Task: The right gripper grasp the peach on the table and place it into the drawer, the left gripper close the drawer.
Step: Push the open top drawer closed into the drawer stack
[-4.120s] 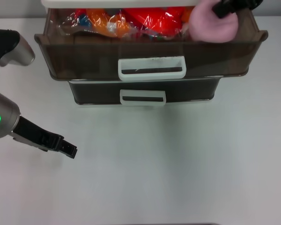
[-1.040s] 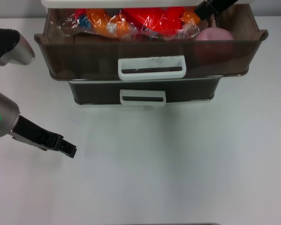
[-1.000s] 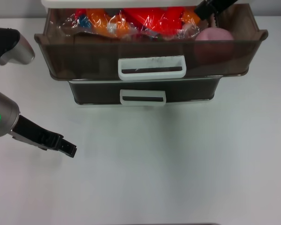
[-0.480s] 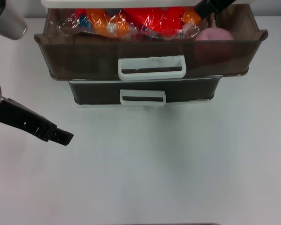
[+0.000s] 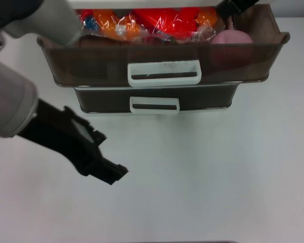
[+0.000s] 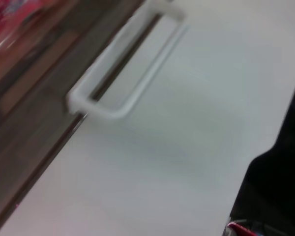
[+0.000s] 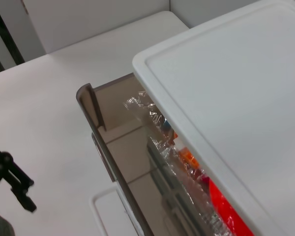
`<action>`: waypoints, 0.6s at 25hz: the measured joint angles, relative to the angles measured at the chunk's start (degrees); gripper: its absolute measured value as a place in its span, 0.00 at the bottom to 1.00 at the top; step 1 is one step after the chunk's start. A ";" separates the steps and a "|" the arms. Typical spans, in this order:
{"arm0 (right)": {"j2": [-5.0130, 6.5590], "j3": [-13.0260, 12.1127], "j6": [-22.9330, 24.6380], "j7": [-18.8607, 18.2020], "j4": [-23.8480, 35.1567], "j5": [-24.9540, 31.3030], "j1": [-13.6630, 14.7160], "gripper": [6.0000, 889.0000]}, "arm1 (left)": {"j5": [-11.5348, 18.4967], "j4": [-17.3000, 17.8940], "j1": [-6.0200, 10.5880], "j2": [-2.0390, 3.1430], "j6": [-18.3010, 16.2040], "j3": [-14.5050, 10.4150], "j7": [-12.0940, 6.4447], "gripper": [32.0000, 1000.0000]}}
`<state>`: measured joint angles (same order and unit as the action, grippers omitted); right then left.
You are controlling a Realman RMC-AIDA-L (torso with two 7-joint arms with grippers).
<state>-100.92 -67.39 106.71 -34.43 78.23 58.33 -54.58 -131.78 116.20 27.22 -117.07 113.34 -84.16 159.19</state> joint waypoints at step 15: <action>3.74 -0.48 0.08 2.75 0.17 8.02 0.25 0.82 | 4.42 -0.43 13.67 -0.25 1.70 -3.27 -12.37 0.79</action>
<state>-97.18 -67.87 106.78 -31.68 78.40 66.35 -54.32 -127.36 115.77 40.89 -117.31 115.04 -87.43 146.82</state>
